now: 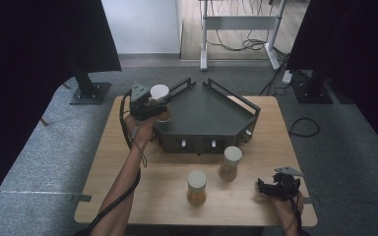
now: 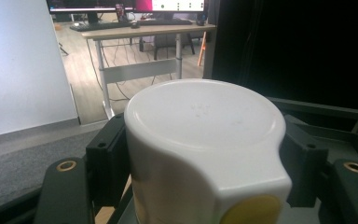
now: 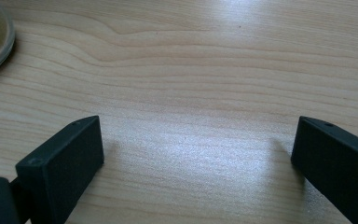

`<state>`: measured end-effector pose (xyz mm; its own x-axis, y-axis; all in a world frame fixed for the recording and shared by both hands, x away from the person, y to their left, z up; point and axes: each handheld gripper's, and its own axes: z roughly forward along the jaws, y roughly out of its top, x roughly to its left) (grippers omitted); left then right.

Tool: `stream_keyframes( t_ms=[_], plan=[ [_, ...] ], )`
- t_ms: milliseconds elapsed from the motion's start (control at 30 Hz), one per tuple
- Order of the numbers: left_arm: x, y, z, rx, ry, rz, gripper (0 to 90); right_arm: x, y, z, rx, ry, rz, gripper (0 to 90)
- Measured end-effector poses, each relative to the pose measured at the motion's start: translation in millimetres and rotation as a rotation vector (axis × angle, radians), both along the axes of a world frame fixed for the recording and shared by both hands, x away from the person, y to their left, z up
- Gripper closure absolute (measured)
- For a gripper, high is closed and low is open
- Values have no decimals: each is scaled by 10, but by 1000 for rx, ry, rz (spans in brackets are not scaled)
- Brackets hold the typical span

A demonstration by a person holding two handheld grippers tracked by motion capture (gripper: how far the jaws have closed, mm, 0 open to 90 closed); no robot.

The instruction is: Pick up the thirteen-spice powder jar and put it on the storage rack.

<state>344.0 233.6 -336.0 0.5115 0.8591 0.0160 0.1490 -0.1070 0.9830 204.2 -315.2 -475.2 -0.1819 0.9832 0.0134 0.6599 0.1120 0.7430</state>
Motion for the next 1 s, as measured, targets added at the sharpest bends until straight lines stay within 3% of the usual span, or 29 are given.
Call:
stream_keyframes(
  t_ms=[533, 833, 1000],
  plan=[
    [90, -64, -116, 6, 16, 27, 307, -1, -1, 0, 0, 0, 1, 17],
    [123, -137, -216, 43, 32, 40, 307, -1, -2, 0, 0, -1, 2, 17],
    [115, -86, -264, 21, 24, 33, 305, -2, -4, -1, 0, -1, 4, 18]
  ],
)
